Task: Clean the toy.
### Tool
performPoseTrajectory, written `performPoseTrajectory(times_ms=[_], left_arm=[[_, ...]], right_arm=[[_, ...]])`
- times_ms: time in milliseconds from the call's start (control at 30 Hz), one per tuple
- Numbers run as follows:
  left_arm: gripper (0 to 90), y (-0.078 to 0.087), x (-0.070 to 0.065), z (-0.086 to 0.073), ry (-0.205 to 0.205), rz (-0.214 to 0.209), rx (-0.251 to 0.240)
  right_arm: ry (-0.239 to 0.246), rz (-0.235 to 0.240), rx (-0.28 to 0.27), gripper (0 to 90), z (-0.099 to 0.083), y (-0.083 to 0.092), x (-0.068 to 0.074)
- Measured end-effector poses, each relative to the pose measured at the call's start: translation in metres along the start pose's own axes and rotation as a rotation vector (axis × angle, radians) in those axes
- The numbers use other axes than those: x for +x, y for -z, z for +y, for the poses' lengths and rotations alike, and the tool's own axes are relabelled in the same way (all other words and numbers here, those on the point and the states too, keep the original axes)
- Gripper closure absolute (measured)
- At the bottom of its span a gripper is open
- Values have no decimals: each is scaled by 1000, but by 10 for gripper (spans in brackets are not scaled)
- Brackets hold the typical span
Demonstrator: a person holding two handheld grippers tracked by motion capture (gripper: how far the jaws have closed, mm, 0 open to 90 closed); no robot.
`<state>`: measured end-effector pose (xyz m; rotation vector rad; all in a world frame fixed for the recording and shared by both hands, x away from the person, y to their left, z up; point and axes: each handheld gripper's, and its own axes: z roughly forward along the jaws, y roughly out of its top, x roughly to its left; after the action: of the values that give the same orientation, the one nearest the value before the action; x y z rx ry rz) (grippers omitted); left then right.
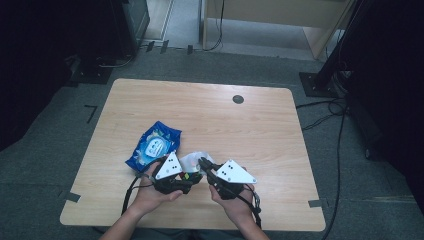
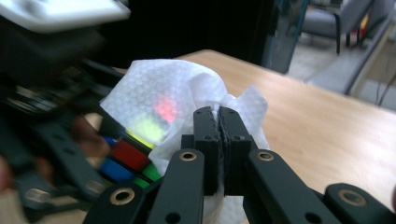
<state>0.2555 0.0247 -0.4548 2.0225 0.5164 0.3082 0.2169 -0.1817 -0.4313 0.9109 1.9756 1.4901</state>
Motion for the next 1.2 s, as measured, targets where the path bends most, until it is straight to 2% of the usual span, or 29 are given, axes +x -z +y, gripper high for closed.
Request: performPoseTrajectory(times_ms=[100, 167, 200, 267, 333, 400, 467, 567, 633, 700, 733, 767, 867, 967, 1067, 1100, 1200], left_arm=[[340, 2, 3, 1, 19, -8, -26], [340, 7, 8, 2, 34, -3, -46], [340, 9, 10, 3, 37, 1, -50], [340, 13, 15, 2, 45, 13, -59], [340, 18, 21, 2, 66, 23, -71], [340, 24, 27, 2, 82, 34, -85], [340, 28, 32, 2, 92, 44, -96], [340, 33, 36, 1, 113, 52, -114], [340, 35, 36, 1, 108, 55, -113], [340, 34, 36, 1, 112, 55, -114], [340, 34, 36, 1, 111, 54, -114], [340, 34, 36, 1, 112, 54, -115], [340, 34, 36, 0, 109, 58, -115], [340, 34, 37, -1, 110, 65, -117], [340, 30, 37, -4, 116, 71, -118], [340, 28, 36, -5, 117, 75, -118], [340, 16, 30, -10, 111, 82, -108]], right_arm=[[-32, -36, 41, 883, -8, -4, -14], [-93, -56, 71, 883, -17, -9, -27], [-107, -67, 82, 884, -20, -11, -32], [-125, -83, 100, 884, -25, -14, -39], [-163, -89, 119, 884, -31, -18, -45], [-186, -91, 140, 883, -35, -25, -47], [-187, -92, 174, 883, -39, -37, -44], [-112, -115, 251, 881, -52, -62, -31], [-103, -114, 266, 873, -58, -69, -27], [-88, -79, 235, 796, -60, -73, -26], [-98, -40, 200, 728, -60, -73, -26], [-106, -21, 178, 663, -59, -72, -26], [-126, -19, 143, 513, -51, -65, -28], [-178, -38, 136, 495, -43, -50, -35], [-235, -48, 90, 471, -30, -29, -40], [-257, -31, 67, 452, -23, -20, -40], [-310, 30, 28, 398, -10, -10, -37]])
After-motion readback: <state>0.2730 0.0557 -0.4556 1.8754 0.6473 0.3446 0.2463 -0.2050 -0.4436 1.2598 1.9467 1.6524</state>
